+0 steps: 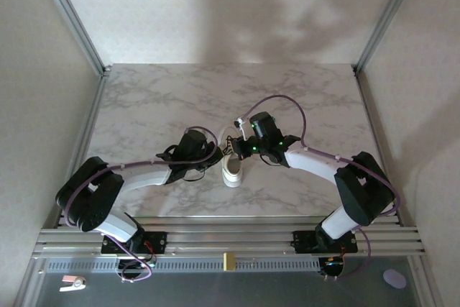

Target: Tie the shoes

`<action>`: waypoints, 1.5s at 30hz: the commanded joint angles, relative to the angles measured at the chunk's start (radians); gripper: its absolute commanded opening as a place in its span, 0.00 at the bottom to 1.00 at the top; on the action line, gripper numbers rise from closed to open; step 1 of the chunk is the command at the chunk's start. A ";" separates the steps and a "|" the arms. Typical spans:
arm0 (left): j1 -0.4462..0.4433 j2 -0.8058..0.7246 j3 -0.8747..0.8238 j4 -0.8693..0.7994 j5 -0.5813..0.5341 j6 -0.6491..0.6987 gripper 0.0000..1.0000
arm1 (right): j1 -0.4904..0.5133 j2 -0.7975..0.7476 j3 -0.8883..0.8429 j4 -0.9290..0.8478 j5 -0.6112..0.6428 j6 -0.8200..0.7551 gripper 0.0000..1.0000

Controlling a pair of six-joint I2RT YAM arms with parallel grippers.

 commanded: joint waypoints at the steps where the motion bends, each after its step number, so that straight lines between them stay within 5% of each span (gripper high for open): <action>1: -0.027 0.031 -0.017 0.042 0.036 -0.036 0.00 | 0.003 -0.028 0.029 -0.007 -0.004 0.011 0.00; 7: -0.045 0.062 -0.030 0.075 0.042 -0.055 0.04 | 0.010 -0.030 0.026 -0.008 -0.047 -0.001 0.00; 18: -0.026 -0.115 -0.075 -0.017 -0.091 -0.039 0.42 | 0.020 -0.036 0.029 -0.022 -0.056 -0.015 0.00; 22: -0.013 -0.154 -0.080 -0.035 -0.099 -0.033 0.47 | 0.020 -0.030 0.032 -0.028 -0.054 -0.020 0.00; 33: -0.020 -0.101 -0.001 0.030 -0.008 -0.048 0.12 | 0.023 -0.025 0.031 -0.032 -0.042 -0.020 0.00; 45: -0.034 -0.038 0.017 0.017 0.006 -0.062 0.12 | 0.023 -0.022 0.029 -0.029 -0.043 -0.023 0.00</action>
